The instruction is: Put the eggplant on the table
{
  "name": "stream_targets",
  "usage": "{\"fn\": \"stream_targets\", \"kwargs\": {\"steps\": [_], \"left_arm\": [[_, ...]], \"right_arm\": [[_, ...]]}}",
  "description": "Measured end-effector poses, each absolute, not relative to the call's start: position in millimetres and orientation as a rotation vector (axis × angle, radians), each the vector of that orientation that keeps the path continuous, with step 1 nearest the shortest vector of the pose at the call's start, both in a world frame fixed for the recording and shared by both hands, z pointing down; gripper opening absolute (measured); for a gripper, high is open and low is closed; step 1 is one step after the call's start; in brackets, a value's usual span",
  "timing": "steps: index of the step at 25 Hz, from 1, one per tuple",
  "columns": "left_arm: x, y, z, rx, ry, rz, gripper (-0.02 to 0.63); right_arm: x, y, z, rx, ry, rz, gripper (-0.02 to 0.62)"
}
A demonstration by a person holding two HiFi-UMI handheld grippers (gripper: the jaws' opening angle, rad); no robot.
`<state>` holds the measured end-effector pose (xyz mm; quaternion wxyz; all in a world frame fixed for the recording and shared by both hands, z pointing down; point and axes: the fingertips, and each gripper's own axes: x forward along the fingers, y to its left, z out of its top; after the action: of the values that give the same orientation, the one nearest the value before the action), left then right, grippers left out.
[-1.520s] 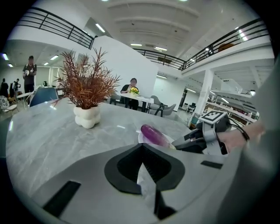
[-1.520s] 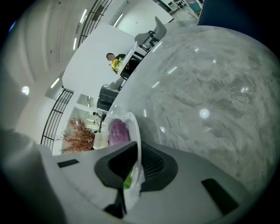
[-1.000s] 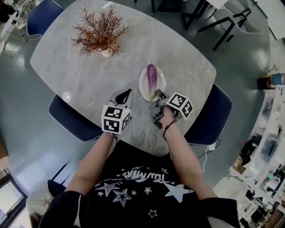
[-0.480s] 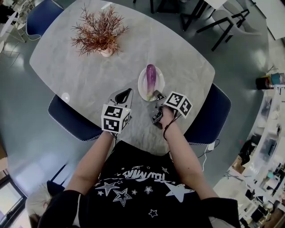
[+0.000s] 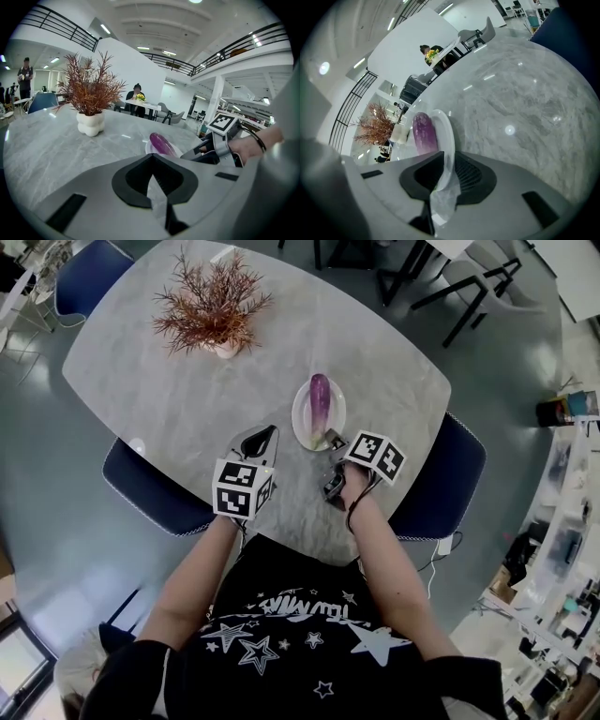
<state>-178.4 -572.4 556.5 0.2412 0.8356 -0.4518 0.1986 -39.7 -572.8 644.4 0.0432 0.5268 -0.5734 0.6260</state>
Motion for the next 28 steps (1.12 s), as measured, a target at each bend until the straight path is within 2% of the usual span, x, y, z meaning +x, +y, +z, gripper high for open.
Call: {"fn": "stream_targets", "kwargs": {"steps": [13, 28], "left_arm": [[-176.2, -567.9, 554.3, 2.324, -1.182, 0.510, 0.006], [-143.3, -539.5, 510.4, 2.374, -1.255, 0.422, 0.006]], "right_arm": [[-12.8, -562.2, 620.2, 1.753, -1.806, 1.869, 0.052], [-20.8, -544.8, 562.3, 1.501, -2.124, 1.776, 0.052]]}}
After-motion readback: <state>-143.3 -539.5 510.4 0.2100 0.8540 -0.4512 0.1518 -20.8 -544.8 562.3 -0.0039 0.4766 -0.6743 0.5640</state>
